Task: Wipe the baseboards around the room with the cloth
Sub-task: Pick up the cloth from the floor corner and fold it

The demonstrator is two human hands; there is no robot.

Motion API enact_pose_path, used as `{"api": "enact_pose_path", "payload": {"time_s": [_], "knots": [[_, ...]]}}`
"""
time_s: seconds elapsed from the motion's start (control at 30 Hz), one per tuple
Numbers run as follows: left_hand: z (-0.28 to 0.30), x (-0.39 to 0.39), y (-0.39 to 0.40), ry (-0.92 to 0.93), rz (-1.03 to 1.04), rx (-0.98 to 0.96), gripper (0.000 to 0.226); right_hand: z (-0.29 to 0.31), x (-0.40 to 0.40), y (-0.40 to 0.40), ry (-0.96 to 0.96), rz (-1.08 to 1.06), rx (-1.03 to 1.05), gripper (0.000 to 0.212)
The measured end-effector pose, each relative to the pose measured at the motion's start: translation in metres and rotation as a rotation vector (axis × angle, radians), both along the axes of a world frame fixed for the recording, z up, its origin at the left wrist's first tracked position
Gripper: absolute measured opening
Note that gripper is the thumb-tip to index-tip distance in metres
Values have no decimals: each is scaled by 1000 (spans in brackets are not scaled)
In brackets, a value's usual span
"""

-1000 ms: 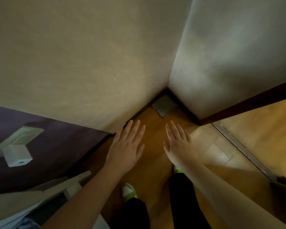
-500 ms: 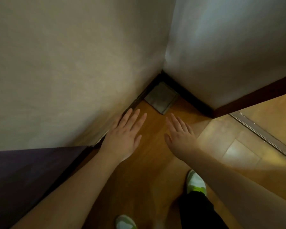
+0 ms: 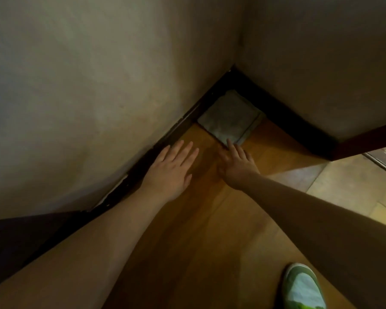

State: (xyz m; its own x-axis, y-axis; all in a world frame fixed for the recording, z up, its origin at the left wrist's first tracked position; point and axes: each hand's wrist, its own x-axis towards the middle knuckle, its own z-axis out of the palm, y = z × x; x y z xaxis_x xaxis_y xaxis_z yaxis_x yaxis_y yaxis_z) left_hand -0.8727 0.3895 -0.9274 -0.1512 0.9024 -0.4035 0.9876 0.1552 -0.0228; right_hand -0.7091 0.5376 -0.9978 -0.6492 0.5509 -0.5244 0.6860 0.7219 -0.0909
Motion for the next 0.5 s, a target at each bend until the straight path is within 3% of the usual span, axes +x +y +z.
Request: {"api": "enact_pose_path", "payload": {"time_s": [0.33, 0.5], "knots": [[-31, 7, 21, -52, 43, -50, 65, -12, 15, 20, -125, 104, 41, 60], [-31, 25, 13, -101, 52, -86, 64, 1, 48, -7, -87, 127, -67, 61]]}}
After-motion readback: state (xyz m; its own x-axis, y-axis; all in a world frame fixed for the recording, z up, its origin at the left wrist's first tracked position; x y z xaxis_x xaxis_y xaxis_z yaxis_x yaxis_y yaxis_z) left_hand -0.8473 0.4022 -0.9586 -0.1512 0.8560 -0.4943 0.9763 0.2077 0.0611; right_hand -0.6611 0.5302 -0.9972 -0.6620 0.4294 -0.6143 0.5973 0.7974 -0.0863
